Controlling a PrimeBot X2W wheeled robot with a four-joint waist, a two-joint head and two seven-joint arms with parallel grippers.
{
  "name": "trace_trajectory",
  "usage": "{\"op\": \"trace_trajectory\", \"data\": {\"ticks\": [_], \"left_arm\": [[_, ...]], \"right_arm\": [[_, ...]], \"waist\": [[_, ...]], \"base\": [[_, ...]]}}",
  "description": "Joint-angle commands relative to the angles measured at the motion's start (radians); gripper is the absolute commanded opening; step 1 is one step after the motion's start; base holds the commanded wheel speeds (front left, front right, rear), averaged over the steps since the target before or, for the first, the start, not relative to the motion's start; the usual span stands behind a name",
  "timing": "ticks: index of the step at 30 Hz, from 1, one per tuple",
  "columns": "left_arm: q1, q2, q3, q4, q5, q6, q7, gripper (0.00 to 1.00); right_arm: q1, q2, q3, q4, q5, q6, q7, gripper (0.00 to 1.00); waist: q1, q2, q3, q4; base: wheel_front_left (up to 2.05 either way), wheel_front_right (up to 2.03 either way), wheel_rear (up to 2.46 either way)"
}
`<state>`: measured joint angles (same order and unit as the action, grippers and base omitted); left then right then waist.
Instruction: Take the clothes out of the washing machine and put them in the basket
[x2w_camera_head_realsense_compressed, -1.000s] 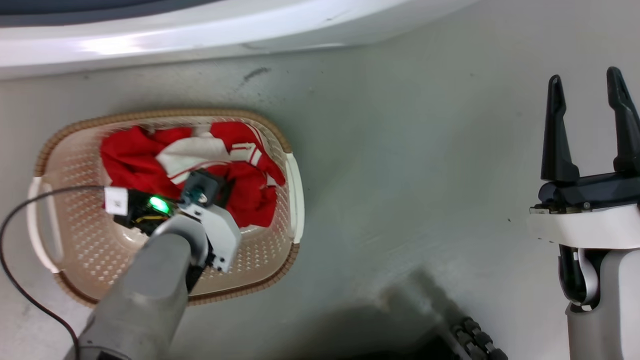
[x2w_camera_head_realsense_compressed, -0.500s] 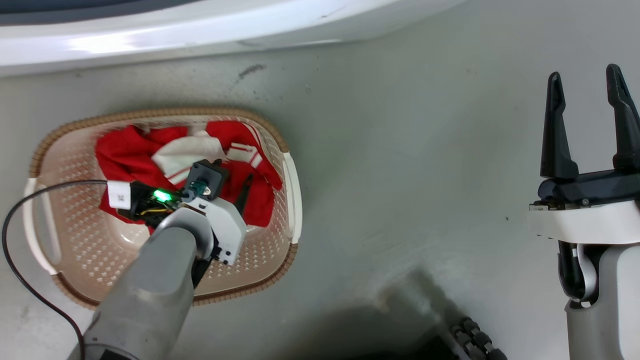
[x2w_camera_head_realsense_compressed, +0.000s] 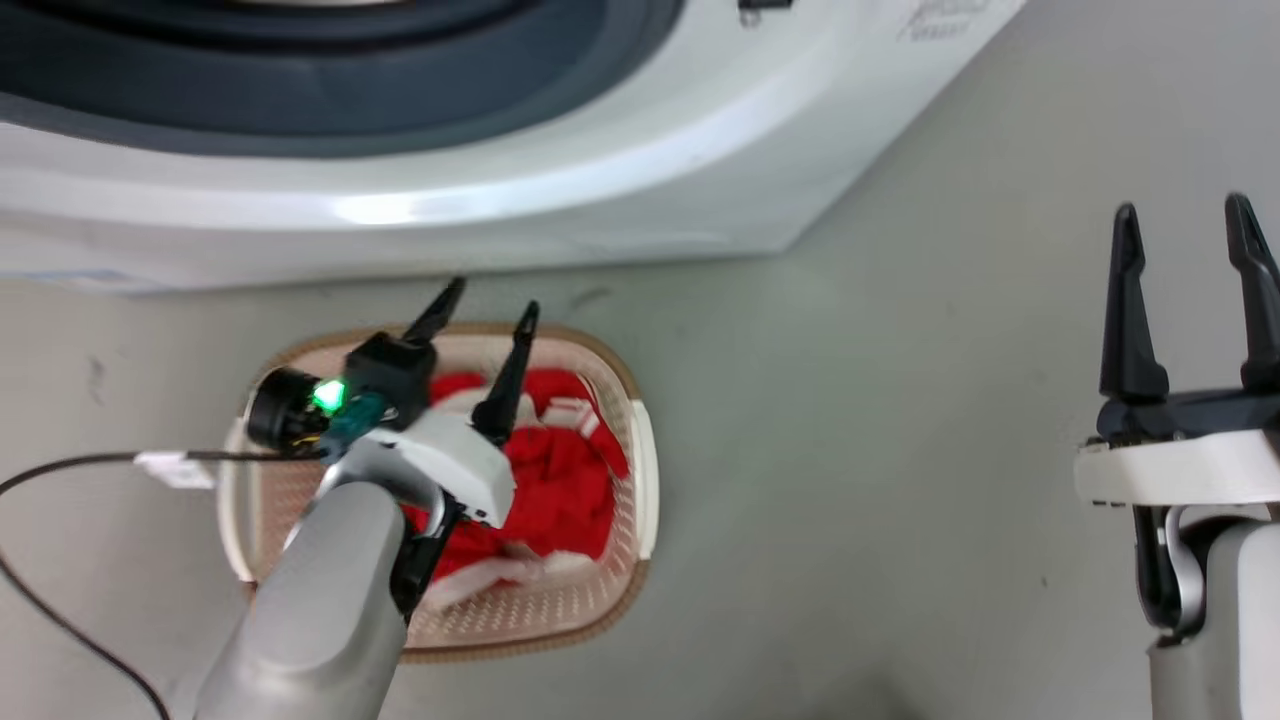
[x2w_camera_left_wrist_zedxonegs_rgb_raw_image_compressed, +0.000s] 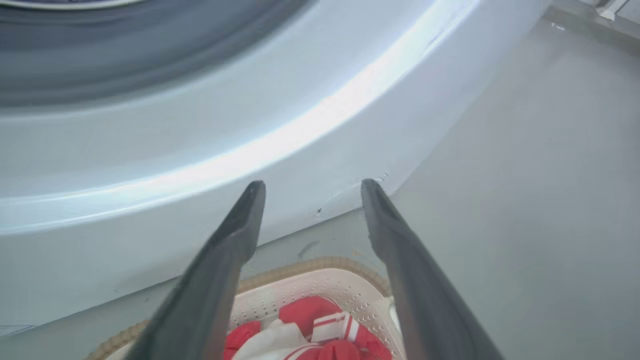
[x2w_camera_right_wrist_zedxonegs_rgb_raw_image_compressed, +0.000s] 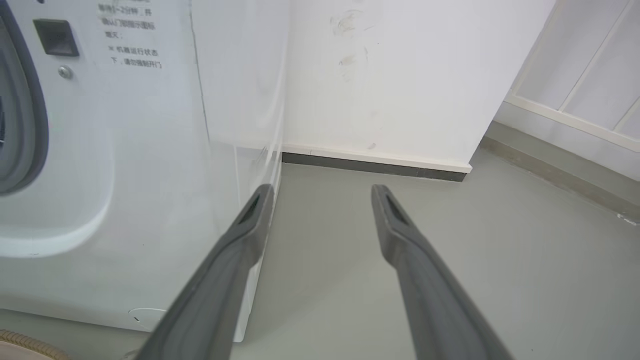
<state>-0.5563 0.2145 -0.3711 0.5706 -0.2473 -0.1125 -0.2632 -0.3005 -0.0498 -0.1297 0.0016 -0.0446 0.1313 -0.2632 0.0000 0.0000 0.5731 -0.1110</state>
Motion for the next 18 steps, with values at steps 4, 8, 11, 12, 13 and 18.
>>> {"op": "trace_trajectory", "data": {"ticks": [4,8,11,12,13,18], "left_arm": [[0.1,-0.008,0.1,-0.146,0.008,-0.002,-0.002,1.0],[0.191,-0.025,0.186,-0.258,0.027,-0.004,-0.002,1.0],[0.267,-0.044,0.234,-0.32,0.038,-0.007,-0.002,1.0],[0.287,-0.051,0.248,-0.337,0.041,-0.008,-0.002,1.0],[0.304,-0.056,0.264,-0.359,0.049,-0.008,-0.002,1.0],[0.425,-0.092,0.325,-0.463,0.101,0.016,-0.002,1.0]], "right_arm": [[0.052,-0.001,-0.02,0.016,-0.017,-0.001,-0.002,1.0],[0.098,-0.001,-0.022,0.02,-0.021,-0.001,-0.002,1.0],[0.137,-0.001,-0.021,0.024,-0.021,-0.001,-0.002,1.0],[0.149,-0.001,-0.022,0.024,-0.02,-0.001,-0.002,1.0],[0.159,-0.001,-0.019,0.021,-0.018,-0.001,-0.002,1.0],[0.227,-0.001,-0.01,0.002,0.0,-0.001,-0.002,1.0]], "waist": [[0.0,0.0,-0.196,0.092],[0.0,0.0,-0.285,0.123],[0.0,0.0,-0.342,0.141],[0.0,0.0,-0.359,0.147],[0.0,0.0,-0.373,0.151],[0.0,0.0,-0.437,0.161]], "base": [[0.0,0.0,0.0],[0.0,0.0,0.0],[0.0,0.0,0.0],[0.0,0.0,0.0],[0.0,0.0,0.0],[0.0,0.0,0.0]]}}
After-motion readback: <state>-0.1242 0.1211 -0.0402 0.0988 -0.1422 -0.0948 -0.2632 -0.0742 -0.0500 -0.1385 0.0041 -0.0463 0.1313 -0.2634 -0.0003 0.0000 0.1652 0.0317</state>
